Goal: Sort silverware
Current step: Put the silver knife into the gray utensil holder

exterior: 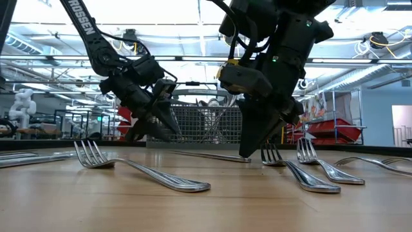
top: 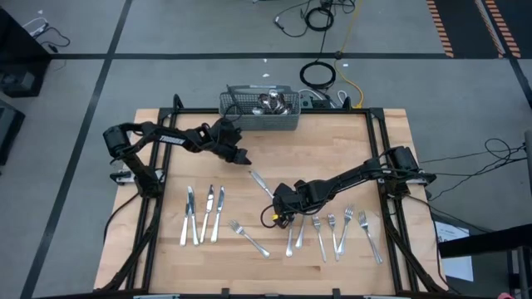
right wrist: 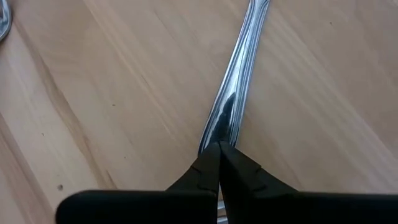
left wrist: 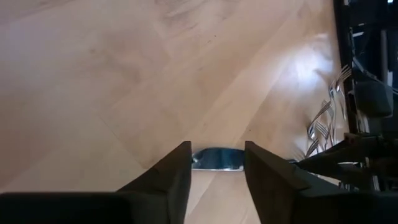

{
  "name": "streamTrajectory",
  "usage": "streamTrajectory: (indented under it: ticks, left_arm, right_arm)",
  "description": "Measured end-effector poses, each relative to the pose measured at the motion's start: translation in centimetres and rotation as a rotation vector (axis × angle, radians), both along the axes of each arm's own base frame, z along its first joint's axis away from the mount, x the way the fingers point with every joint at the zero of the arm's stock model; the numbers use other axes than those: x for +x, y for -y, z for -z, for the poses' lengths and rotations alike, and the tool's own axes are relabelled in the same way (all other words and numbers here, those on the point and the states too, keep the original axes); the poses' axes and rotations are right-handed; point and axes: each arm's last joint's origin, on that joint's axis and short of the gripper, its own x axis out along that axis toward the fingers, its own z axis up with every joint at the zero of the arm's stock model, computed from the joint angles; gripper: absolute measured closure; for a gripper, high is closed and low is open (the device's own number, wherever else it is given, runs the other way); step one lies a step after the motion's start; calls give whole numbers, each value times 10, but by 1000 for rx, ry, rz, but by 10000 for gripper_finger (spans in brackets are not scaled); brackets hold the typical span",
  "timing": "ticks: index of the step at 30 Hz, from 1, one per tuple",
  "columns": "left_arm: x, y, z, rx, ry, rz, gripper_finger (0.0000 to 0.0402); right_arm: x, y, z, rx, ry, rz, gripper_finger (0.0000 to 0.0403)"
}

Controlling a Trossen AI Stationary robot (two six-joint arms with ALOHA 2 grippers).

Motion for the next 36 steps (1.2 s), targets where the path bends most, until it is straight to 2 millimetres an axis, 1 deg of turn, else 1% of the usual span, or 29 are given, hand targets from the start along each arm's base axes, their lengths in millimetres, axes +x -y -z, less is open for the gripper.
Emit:
streamTrajectory:
  ticks: [3,8,14,23,30,36]
  left_arm:
    - [-4,0,3,-23,-46,-3,235]
    - [-8,5,7,-20,-98,40,233]
    - [-3,9,6,9,-84,35,233]
    - [9,22,18,-28,-102,70,233]
    - [9,18,18,-41,-81,37,233]
    - [11,17,24,-46,-81,39,233]
  right_arm:
    - [0,0,0,0,0,-1,403]
    - [0,0,0,-5,-1,-9,403]
    - [0,1,0,-13,-3,-27,403]
    - [0,1,0,-18,-5,-43,403]
    - [0,1,0,-21,-5,-51,403]
    - [0,1,0,-28,-2,-68,403]
